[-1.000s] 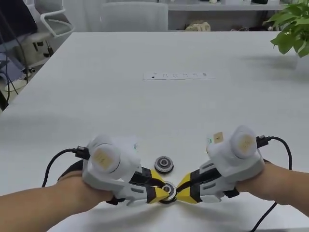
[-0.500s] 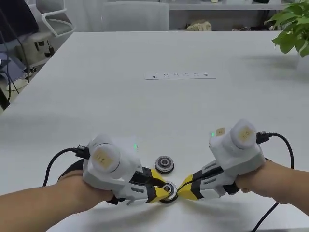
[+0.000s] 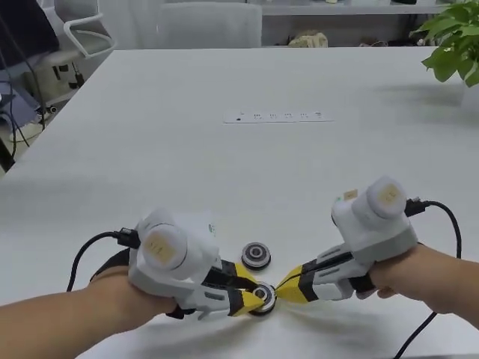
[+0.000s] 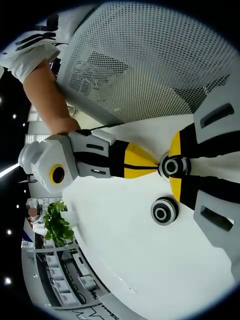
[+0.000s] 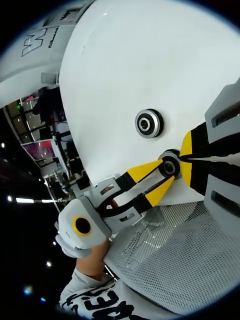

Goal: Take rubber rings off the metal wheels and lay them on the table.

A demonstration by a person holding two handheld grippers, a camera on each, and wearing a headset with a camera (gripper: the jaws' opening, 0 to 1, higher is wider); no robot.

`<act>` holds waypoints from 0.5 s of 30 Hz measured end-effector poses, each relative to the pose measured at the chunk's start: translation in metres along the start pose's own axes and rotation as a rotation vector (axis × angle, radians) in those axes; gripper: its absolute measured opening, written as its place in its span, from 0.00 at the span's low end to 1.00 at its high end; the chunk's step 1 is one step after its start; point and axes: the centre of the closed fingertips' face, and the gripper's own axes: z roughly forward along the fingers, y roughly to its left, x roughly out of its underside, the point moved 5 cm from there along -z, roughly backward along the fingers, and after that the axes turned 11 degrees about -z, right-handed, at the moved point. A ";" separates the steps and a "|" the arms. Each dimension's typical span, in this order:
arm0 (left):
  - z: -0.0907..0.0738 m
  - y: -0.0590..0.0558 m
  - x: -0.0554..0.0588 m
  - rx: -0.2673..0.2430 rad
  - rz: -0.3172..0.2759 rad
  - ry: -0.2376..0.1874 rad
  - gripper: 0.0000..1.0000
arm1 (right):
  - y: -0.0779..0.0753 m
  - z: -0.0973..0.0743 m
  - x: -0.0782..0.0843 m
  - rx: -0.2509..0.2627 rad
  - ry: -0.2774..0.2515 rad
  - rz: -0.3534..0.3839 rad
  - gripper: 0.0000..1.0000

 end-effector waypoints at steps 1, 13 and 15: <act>0.000 0.000 0.000 0.000 0.000 0.000 0.07 | 0.000 0.000 0.000 0.001 0.003 0.001 0.00; 0.000 0.000 -0.001 -0.003 0.006 0.012 0.07 | 0.002 0.001 -0.004 -0.008 -0.013 0.031 0.00; 0.000 0.000 -0.001 -0.003 0.007 0.014 0.07 | 0.003 0.001 -0.004 -0.012 -0.015 0.036 0.00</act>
